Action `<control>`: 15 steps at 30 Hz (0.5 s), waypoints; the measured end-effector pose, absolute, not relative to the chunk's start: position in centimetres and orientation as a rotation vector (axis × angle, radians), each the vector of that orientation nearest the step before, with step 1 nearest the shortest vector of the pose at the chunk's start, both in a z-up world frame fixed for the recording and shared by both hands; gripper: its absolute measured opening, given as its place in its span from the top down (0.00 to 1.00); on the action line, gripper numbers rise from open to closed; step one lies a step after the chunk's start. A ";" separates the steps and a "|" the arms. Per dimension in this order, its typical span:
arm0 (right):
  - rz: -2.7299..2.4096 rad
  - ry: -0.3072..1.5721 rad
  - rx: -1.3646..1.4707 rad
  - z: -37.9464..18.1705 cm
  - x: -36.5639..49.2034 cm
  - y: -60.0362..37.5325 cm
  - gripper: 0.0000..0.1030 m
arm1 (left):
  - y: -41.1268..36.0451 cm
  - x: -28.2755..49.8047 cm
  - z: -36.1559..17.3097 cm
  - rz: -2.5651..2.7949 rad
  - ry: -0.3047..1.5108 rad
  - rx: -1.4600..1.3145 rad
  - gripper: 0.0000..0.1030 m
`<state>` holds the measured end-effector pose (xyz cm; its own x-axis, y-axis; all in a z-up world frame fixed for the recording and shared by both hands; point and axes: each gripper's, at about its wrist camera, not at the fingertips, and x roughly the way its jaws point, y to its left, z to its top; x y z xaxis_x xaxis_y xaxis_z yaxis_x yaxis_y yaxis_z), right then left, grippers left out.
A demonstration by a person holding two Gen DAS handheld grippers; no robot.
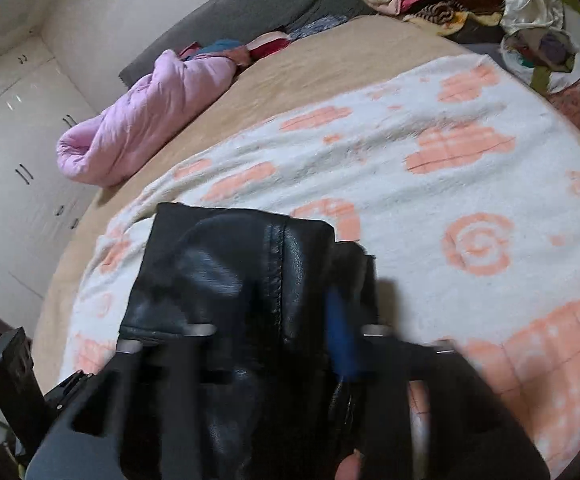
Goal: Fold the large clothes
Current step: 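Lower the folded jacket onto the blanket and open both tools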
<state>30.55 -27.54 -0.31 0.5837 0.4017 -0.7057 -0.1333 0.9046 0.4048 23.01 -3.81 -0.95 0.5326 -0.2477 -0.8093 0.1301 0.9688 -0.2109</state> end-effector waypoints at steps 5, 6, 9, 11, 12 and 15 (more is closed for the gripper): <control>0.442 0.837 0.465 1.4 29.3 -29.2 0.91 | -3.9 22.9 -0.3 -0.236 0.973 -0.138 0.09; 0.440 0.832 0.474 1.7 29.2 -29.7 0.91 | -3.9 22.8 -0.3 -0.263 0.977 -0.165 0.09; 0.369 0.875 0.462 0.3 29.4 -30.9 0.91 | -4.3 22.7 -0.9 -0.292 0.988 -0.156 0.09; 0.338 0.926 0.476 -1.6 29.9 -31.4 0.88 | -4.4 22.7 -1.5 -0.298 0.997 -0.162 0.09; 0.324 0.934 0.468 -2.3 30.0 -31.4 0.85 | -4.3 22.8 -1.8 -0.302 1.001 -0.181 0.09; 0.287 0.961 0.444 -3.6 30.2 -31.1 0.76 | -4.3 22.8 -1.9 -0.299 1.001 -0.188 0.09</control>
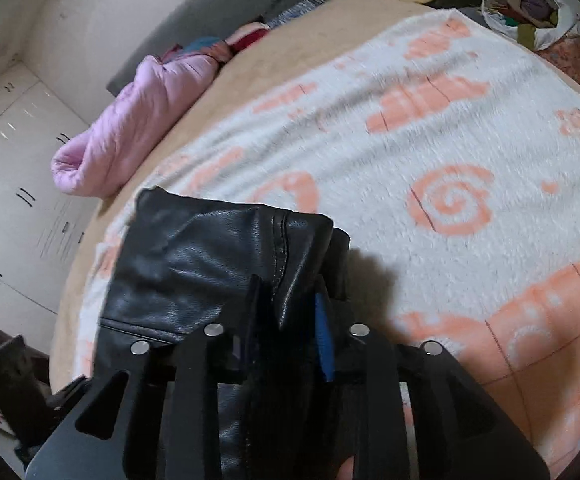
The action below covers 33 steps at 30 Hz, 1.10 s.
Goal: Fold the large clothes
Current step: 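Lower the folded jacket onto the blanket and open both tools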
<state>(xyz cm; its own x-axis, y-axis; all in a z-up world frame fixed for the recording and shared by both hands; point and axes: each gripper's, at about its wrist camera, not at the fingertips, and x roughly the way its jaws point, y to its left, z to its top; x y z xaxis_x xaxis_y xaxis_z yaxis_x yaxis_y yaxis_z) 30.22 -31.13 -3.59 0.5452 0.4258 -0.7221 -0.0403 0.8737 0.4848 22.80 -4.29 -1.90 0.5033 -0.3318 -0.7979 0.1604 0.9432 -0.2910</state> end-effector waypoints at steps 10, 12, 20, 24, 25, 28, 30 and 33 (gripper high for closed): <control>0.263 0.931 0.380 -2.0 28.0 -29.8 0.50 | -4.2 22.3 -1.4 -0.282 0.994 -0.181 0.09; 0.256 0.926 0.368 -1.7 27.5 -29.6 0.43 | -4.3 22.1 -1.2 -0.276 0.989 -0.176 0.09; 0.272 0.928 0.352 -0.6 24.0 -29.3 0.30 | -4.4 21.4 -0.7 -0.270 0.988 -0.187 0.09; 0.288 0.925 0.362 0.1 22.5 -29.3 0.30 | -4.0 21.0 -0.8 -0.275 0.995 -0.205 0.09; 0.294 0.922 0.366 0.2 22.0 -29.3 0.30 | -3.9 20.8 -0.8 -0.274 0.994 -0.203 0.09; 0.303 0.914 0.384 0.4 20.8 -29.4 0.30 | -3.6 20.2 -0.6 -0.273 0.991 -0.201 0.09; 0.311 0.908 0.393 0.5 20.1 -29.3 0.30 | -3.4 19.9 -0.5 -0.270 0.989 -0.197 0.09; 0.321 0.895 0.397 0.5 18.6 -29.1 0.30 | -3.1 19.6 -0.3 -0.266 0.986 -0.199 0.09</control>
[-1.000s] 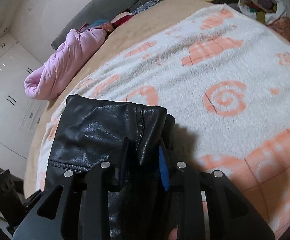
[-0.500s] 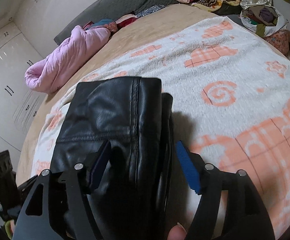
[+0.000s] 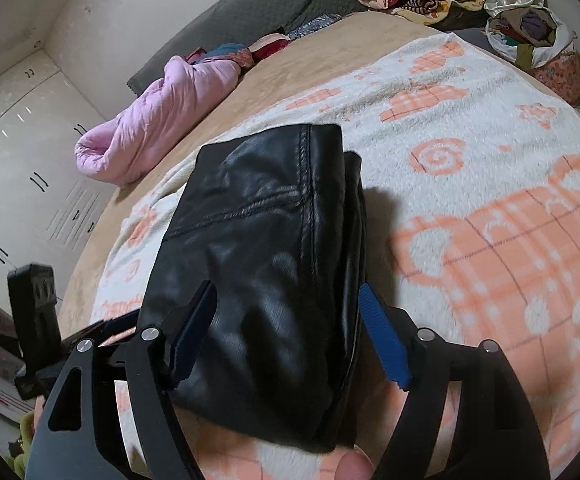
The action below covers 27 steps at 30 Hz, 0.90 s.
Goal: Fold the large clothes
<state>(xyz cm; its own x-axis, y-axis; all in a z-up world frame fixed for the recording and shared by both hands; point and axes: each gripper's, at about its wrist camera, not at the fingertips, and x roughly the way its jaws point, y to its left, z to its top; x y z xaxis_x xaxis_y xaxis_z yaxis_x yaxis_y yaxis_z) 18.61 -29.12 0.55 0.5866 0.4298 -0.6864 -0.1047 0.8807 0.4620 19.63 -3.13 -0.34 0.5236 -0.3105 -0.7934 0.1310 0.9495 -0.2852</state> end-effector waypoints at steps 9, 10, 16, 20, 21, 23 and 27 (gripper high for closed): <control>0.312 0.892 0.361 0.5 16.1 -28.4 0.30 | -2.9 18.9 0.3 -0.262 0.962 -0.207 0.09; 0.311 0.895 0.362 0.4 16.0 -28.4 0.30 | -2.8 18.7 0.4 -0.264 0.955 -0.208 0.09; 0.296 0.905 0.386 -0.1 15.6 -28.7 0.30 | -3.1 18.1 0.4 -0.268 0.958 -0.209 0.09; 0.302 0.911 0.408 -0.3 15.4 -29.0 0.30 | -3.1 18.2 -0.2 -0.282 0.980 -0.228 0.09; 0.306 0.915 0.418 -0.4 15.4 -29.0 0.30 | -2.9 18.3 -0.5 -0.288 0.991 -0.248 0.09; 0.316 0.923 0.452 -0.8 15.5 -29.3 0.30 | -2.6 18.5 -0.8 -0.305 1.005 -0.289 0.09; 0.351 0.922 0.548 -1.1 16.0 -30.0 0.24 | -1.8 19.8 -1.4 -0.354 1.048 -0.387 0.09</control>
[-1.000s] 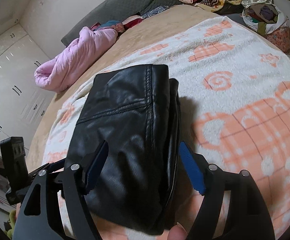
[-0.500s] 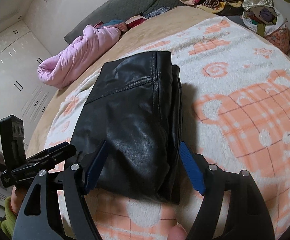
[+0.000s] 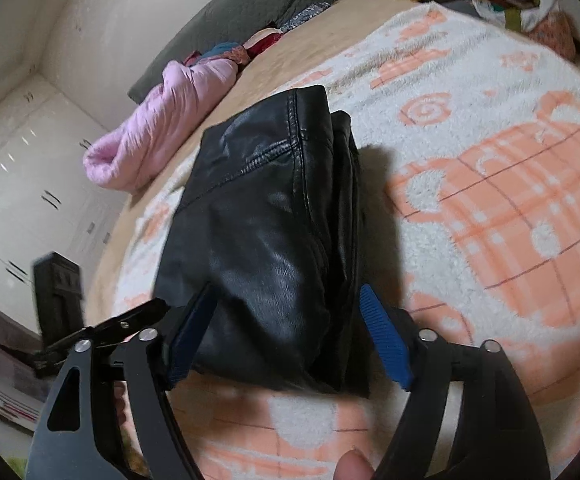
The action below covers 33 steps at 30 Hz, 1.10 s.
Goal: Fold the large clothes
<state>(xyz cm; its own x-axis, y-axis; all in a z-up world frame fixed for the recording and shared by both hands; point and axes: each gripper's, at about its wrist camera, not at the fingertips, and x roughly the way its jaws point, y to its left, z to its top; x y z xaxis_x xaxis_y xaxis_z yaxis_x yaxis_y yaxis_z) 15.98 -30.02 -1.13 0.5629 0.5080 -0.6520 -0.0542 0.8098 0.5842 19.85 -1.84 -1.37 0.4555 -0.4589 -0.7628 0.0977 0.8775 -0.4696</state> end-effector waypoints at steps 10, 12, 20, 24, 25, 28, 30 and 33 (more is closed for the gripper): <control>0.432 1.082 0.613 -3.3 22.2 -30.4 0.15 | -1.6 25.0 -3.7 -0.429 1.182 -0.548 0.09; 0.445 1.119 0.611 -4.4 23.3 -30.2 0.15 | -2.0 25.8 -4.0 -0.439 1.202 -0.533 0.08; 0.565 1.164 0.661 -6.4 25.6 -29.9 0.19 | -2.6 27.6 -5.5 -0.469 1.248 -0.573 0.08; 0.579 1.136 0.642 -6.1 25.3 -29.8 0.32 | -3.2 27.9 -5.4 -0.463 1.237 -0.564 0.10; 0.579 1.124 0.636 -5.9 25.1 -29.9 0.34 | -3.3 27.9 -5.3 -0.462 1.231 -0.564 0.10; 0.579 1.090 0.622 -5.6 24.5 -30.0 0.40 | -3.4 27.4 -5.0 -0.457 1.204 -0.568 0.13; 0.573 1.061 0.600 -4.9 23.9 -29.8 0.42 | -3.4 27.2 -4.6 -0.459 1.185 -0.565 0.15; 0.578 1.023 0.558 -4.0 23.2 -29.4 0.45 | -2.8 26.9 -4.3 -0.477 1.169 -0.573 0.15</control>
<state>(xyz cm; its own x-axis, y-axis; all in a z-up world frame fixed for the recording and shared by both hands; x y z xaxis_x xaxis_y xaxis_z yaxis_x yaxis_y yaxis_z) 23.17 -29.44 -4.04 0.4017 0.6755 -0.6183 -0.1810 0.7204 0.6695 26.85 -2.84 -4.32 0.3223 -0.6231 -0.7126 0.0533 0.7636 -0.6435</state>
